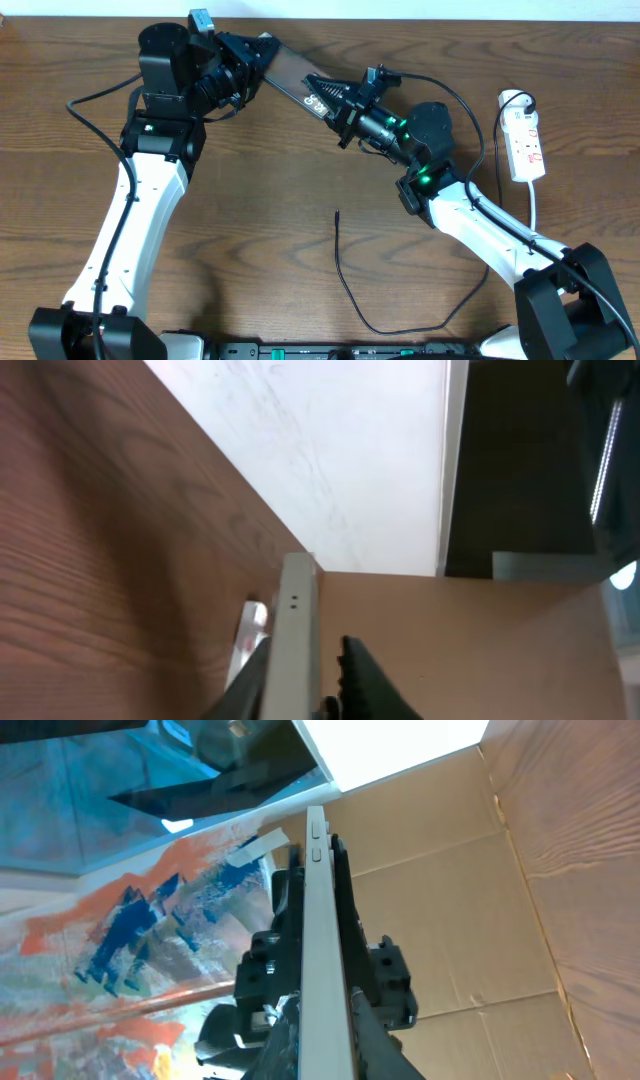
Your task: Plug charger to phone and switch on socket
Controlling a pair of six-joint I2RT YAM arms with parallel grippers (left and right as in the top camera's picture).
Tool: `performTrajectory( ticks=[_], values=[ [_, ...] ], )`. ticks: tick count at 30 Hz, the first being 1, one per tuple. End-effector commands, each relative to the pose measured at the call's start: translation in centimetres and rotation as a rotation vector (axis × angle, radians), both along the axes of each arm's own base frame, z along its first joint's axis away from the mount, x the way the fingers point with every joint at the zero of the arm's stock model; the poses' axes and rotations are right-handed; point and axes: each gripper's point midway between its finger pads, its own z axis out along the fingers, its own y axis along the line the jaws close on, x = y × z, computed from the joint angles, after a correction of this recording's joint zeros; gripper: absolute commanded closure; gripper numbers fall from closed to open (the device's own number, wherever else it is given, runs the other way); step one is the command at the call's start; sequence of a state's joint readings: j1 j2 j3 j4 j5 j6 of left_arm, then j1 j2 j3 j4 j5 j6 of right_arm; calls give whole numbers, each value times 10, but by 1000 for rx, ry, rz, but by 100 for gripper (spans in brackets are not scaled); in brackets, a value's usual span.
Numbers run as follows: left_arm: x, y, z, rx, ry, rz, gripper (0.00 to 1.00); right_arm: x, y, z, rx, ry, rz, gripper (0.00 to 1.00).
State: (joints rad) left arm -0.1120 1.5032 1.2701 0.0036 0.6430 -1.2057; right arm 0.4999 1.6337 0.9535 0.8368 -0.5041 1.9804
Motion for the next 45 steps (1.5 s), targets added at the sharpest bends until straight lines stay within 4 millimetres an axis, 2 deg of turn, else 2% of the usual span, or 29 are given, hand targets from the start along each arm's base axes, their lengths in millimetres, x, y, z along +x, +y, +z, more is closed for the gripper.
performTrajectory(
  ticks=[1, 17, 21, 25, 26, 27, 29, 39, 41, 45],
  values=[
    [0, 2, 7, 4, -29, 2, 91, -1, 2, 9, 10, -16, -2, 98],
    [0, -1, 7, 31, -50, -8, 92, -3, 4, 8, -5, -35, 3, 99],
    [0, -1, 7, 31, -50, -8, 92, -3, 4, 8, -5, -34, 3, 84],
    [0, -1, 7, 31, -50, -8, 93, -3, 4, 8, -5, -35, 3, 57],
    [0, -1, 7, 31, -50, -8, 93, -3, 4, 8, -5, -34, 3, 47],
    [0, -1, 7, 31, -50, -8, 93, -3, 4, 8, -5, -35, 3, 22],
    [0, -1, 7, 31, -50, -8, 92, -3, 4, 8, -5, -35, 3, 1],
    [2, 9, 7, 28, -50, 8, 93, -3, 5, 8, -6, -35, 8, 1],
    [3, 18, 8, 31, -57, 10, 93, -4, 5, 8, -7, -35, 11, 1],
    [6, 53, 11, 4, -56, 28, 92, -3, 4, 8, -35, -82, 2, 1]
  ],
)
